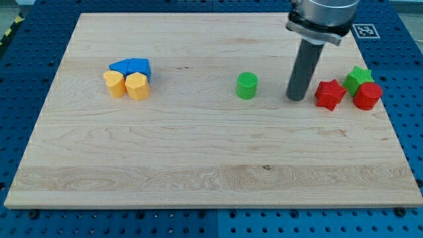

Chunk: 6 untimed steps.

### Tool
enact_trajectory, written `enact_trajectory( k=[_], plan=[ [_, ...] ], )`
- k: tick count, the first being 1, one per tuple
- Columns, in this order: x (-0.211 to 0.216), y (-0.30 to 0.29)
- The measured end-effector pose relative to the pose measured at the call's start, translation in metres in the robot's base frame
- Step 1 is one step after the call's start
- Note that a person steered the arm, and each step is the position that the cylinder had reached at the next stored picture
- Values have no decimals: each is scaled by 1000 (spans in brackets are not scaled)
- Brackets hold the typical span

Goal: Point your arm at center

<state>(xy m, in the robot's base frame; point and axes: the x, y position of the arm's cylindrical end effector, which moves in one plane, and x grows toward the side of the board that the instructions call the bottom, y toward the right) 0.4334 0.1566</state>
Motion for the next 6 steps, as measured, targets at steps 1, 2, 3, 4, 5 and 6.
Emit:
enact_trajectory(
  k=[1, 2, 3, 4, 5, 6],
  plan=[
    [0, 39],
    [0, 56],
    [6, 29],
    [25, -32],
    [39, -93],
    [19, -147]
  ],
)
